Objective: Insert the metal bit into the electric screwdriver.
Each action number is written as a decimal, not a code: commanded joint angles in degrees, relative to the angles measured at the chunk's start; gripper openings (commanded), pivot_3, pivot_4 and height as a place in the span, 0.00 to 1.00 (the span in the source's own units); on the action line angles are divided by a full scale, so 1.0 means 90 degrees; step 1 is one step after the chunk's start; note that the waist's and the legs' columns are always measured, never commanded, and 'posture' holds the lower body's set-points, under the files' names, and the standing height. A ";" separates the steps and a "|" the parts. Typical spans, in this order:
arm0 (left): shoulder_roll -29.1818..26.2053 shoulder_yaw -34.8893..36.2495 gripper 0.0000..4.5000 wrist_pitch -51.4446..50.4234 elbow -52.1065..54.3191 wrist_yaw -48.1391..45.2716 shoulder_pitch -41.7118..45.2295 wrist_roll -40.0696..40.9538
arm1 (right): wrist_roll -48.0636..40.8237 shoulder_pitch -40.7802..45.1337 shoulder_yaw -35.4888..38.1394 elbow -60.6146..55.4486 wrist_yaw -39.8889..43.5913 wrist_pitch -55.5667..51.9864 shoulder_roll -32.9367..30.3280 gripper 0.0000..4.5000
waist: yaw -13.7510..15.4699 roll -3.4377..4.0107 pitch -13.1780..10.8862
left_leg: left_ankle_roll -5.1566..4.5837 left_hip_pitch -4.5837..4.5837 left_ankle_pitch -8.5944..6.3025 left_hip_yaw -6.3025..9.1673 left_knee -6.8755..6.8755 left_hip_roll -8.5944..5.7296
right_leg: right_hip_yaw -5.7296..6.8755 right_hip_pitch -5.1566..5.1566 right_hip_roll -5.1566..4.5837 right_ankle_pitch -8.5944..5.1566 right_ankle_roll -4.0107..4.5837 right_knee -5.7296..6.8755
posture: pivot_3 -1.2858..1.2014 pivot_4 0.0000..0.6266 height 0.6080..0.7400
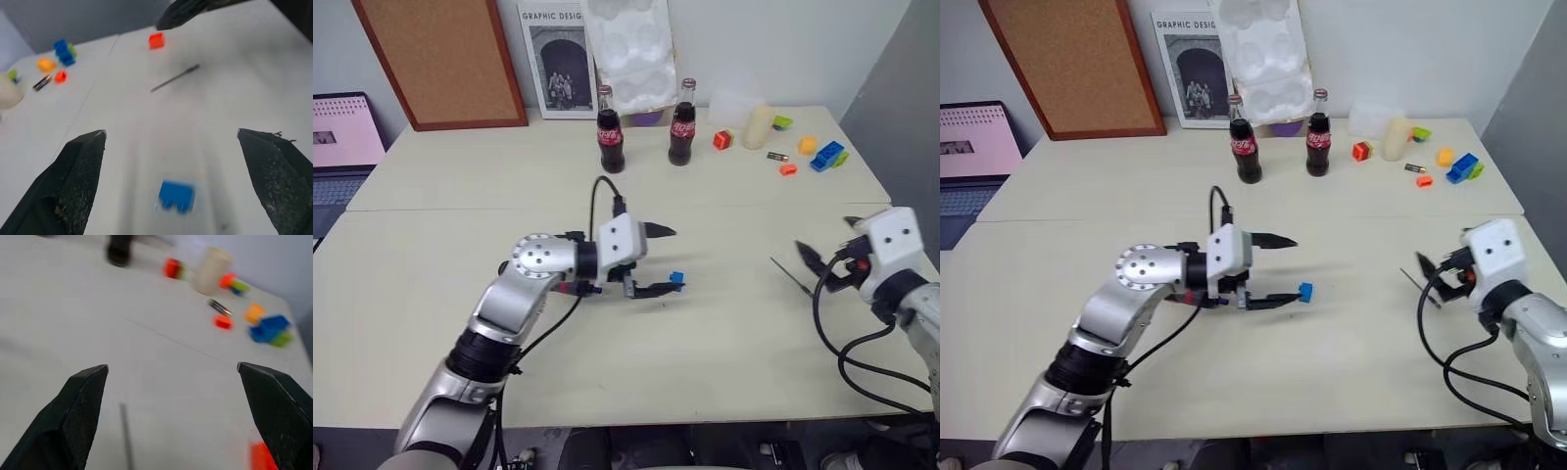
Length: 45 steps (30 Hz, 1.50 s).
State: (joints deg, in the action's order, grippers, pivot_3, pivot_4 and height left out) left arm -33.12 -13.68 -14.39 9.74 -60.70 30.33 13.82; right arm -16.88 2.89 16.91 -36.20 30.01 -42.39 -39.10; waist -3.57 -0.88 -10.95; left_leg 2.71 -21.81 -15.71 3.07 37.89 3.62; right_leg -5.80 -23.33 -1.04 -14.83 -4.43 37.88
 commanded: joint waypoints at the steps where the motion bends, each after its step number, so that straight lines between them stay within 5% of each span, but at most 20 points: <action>1: -0.0774 0.0520 1.00 0.0049 0.0220 -0.0360 -0.0317 0.0057 | -0.0399 0.0368 -0.1066 -0.0114 0.0886 0.0300 -0.0122 0.99 | -0.0030 -0.0003 -0.0002 | 0.0000 0.0000 0.0000 0.0000 0.0000 0.0001 | 0.0000 0.0000 0.0000 0.0000 0.0001 -0.0001 | 0.52 0.24 1.00; 10: -0.1404 0.0817 1.00 -0.0042 0.0792 -0.0441 -0.1154 0.0131 | 0.0520 0.1949 -0.3472 0.2044 0.1900 0.1330 0.0173 0.99 | 0.0080 -0.0010 -0.0007 | 0.0000 -0.0019 0.0000 -0.0001 -0.0004 0.0004 | 0.0010 -0.0013 -0.0003 0.0002 0.0013 -0.0013 | 0.52 0.24 1.00; 22: -0.1396 0.0758 1.00 -0.0176 0.1307 -0.0369 -0.1574 0.0222 | 0.1064 0.2722 -0.4101 0.3913 0.2496 0.2230 0.0767 0.95 | 0.0074 -0.0010 -0.0007 | -0.0001 -0.0023 -0.0001 0.0000 -0.0006 0.0005 | 0.0010 -0.0021 -0.0002 0.0008 0.0028 -0.0008 | 0.52 0.24 1.00; 35: -0.1138 0.0491 1.00 -0.0227 0.1191 -0.0452 -0.1252 0.0321 | 0.1309 0.2140 -0.3638 0.3454 0.1998 0.2403 0.0808 0.34 | 0.0087 -0.0010 -0.0007 | 0.0000 -0.0017 -0.0001 0.0001 -0.0002 0.0004 | 0.0010 -0.0019 -0.0001 0.0008 0.0027 0.0003 | 0.52 0.24 1.00; 45: 0.0637 -0.0418 1.00 -0.0203 0.0782 -0.0227 -0.0273 0.0452 | 0.1071 -0.0769 -0.0584 0.0685 -0.0088 0.0893 0.1046 0.32 | 0.0311 -0.0012 -0.0001 | 0.0001 -0.0037 -0.0001 0.0009 0.0002 -0.0002 | 0.0021 -0.0018 -0.0006 0.0008 0.0027 -0.0008 | 0.52 0.24 1.00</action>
State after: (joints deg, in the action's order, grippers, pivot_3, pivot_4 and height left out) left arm -28.60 -16.04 -17.21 17.11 -63.00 26.28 17.76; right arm -6.29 -2.21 6.16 -24.94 33.18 -31.88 -30.49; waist -0.78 -0.99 -10.96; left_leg 2.72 -22.12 -15.72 3.16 37.91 3.61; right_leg -5.61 -23.49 -1.08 -14.76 -4.19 37.81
